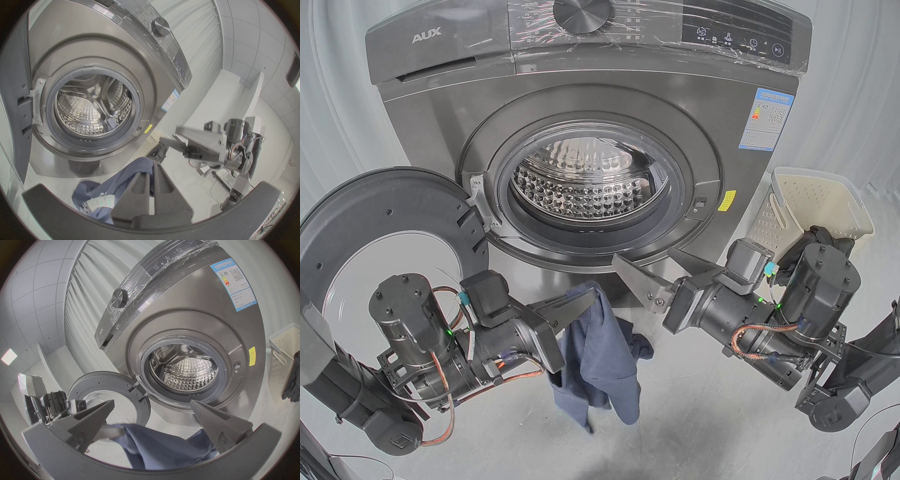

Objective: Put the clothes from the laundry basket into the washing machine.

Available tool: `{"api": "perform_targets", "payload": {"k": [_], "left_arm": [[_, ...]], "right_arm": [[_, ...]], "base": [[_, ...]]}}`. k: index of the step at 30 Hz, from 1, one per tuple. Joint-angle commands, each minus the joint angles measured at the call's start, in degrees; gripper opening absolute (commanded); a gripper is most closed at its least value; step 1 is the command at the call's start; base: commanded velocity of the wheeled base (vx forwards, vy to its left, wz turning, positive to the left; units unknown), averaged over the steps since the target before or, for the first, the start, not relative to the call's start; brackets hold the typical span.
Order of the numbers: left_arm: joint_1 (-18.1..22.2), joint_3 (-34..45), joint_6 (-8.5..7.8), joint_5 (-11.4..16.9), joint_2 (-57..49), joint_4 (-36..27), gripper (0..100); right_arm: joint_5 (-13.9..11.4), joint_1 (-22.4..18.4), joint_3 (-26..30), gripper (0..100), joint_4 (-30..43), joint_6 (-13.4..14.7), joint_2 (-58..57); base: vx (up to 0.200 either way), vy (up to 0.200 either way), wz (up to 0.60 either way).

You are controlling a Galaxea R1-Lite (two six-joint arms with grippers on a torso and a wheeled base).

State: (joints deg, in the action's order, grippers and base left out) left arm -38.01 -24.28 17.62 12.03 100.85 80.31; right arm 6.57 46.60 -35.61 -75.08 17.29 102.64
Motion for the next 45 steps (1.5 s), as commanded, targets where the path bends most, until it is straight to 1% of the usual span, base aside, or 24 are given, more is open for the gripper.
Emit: {"api": "perform_targets", "payload": {"k": [1, 2, 4, 6, 9, 12, 17, 23, 27, 32, 35, 41, 42, 45], "left_arm": [[0.7, -1.8, 1.02, -1.0, -0.7, 0.2, 0], [0.9, -2.1, 1.46, -1.3, -0.7, 0.2, 0], [1.0, -2.7, 1.81, -1.5, -0.7, 0.2, 0], [1.0, -3.1, 1.9, -1.7, -0.7, 0.2, 0], [1.0, -3.8, 1.98, -2.8, -0.7, 0.2, 0], [1.0, -4.3, 2.07, -3.1, -0.7, 0.2, 0], [0.8, -4.3, 2.07, -3.1, -1.1, 0.2, 0], [0.3, -4.5, 2.78, -3.1, -1.4, 0.2, 0], [0.4, -4.4, 2.78, -3.1, -1.4, 0.5, 0], [0.4, -4.5, 2.78, -3.2, -1.4, 1.0, 0], [0.4, -4.5, 2.78, -3.2, -1.3, 1.1, 0], [0.4, -4.4, 2.78, -3.4, -1.2, 1.1, 0], [0.4, -4.4, 2.78, -3.4, -1.0, 1.1, 0], [0.3, -4.5, 2.78, -3.4, -0.8, 1.1, 0]], "right_arm": [[-0.1, -0.2, 3.0, 100, 0.1, -0.2, -2.4], [-0.1, -0.2, 4.1, 100, 0.1, -0.4, -2.7], [-0.3, -0.3, 5.6, 100, 0.0, -1.3, -2.9], [-0.4, -0.5, 7.0, 100, 0.0, -2.0, -2.8], [-0.6, 0.0, 8.4, 100, 0.0, -2.2, -2.8], [-1.2, 0.3, 8.9, 100, 0.0, -2.3, -2.4], [-1.2, 0.4, 7.8, 100, -0.2, -3.1, 0.3], [-1.4, -0.2, 3.9, 100, -3.1, -4.6, 7.3], [-1.4, -0.9, 0.2, 100, -3.7, -4.7, 10.8], [-1.4, -1.1, -2.1, 100, -3.7, -4.7, 13.5], [-1.4, -1.1, -5.0, 100, -3.8, -4.9, 16.3], [-1.4, -1.3, -8.9, 100, -4.4, -4.9, 18.0], [-1.6, -1.6, -11.1, 100, -4.3, -5.2, 18.3], [-1.6, -1.9, -13.1, 100, -3.7, -5.6, 18.7]], "base": [[0.0, 0.0, 0.0], [0.0, 0.0, 0.0], [0.0, 0.0, 0.0], [0.0, 0.0, 0.0], [0.0, 0.0, 0.0], [0.0, 0.0, 0.0], [0.0, 0.0, 0.0], [0.0, 0.0, 0.0], [0.0, 0.0, 0.0], [0.0, 0.0, 0.0], [0.0, 0.0, 0.0], [0.0, 0.0, 0.0], [0.0, 0.0, 0.0], [0.0, 0.0, 0.0]]}}
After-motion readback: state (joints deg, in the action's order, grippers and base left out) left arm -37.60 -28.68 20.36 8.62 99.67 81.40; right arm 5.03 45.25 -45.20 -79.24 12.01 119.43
